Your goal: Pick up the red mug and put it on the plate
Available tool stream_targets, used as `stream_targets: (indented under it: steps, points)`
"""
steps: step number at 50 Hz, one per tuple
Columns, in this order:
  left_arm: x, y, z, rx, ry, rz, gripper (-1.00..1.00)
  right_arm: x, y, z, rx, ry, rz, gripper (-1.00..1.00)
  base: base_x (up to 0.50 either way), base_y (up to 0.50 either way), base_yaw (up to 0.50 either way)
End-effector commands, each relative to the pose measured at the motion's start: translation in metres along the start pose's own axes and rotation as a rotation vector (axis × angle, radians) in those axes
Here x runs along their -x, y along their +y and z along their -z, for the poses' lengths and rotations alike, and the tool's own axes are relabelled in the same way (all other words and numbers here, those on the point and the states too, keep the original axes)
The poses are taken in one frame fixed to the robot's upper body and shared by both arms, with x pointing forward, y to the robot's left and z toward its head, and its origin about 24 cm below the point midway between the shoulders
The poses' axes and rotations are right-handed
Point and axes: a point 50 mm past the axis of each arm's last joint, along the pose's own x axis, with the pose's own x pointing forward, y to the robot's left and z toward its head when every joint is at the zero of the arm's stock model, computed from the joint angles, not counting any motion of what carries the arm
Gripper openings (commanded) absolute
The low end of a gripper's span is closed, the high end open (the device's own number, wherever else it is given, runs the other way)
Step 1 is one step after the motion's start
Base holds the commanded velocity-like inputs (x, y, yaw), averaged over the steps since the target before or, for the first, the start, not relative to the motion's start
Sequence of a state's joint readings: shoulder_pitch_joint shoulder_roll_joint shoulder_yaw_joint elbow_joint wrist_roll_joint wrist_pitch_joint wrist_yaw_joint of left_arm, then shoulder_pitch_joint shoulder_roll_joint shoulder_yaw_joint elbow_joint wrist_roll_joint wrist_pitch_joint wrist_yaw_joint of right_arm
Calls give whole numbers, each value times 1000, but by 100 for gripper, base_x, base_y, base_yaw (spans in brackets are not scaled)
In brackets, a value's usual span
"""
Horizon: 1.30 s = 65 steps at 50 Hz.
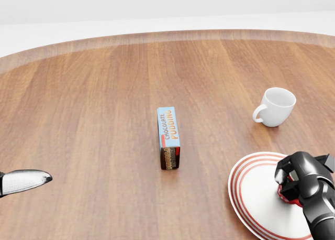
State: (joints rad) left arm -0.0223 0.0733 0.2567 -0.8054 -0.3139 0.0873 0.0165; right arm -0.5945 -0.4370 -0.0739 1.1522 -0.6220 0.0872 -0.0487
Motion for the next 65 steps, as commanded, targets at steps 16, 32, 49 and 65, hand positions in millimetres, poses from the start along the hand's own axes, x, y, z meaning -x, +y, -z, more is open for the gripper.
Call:
stream_targets:
  steps: [16,32,49,65]
  points:
    - [0,0,-1,0,-3,-2,100,-3,-4,-6,29,16,19,-100,0,0,0]
    - [0,0,1,-2,3,-4,100,-2,-3,-1,28,27,20,100,0,0,0]
    - [1,0,6,-1,30,0,100,-1,-6,-5,97,-13,39,100,0,0,0]
    - [7,-4,4,14,36,29,100,25,-62,-37,393,-227,270,100,0,0,0]
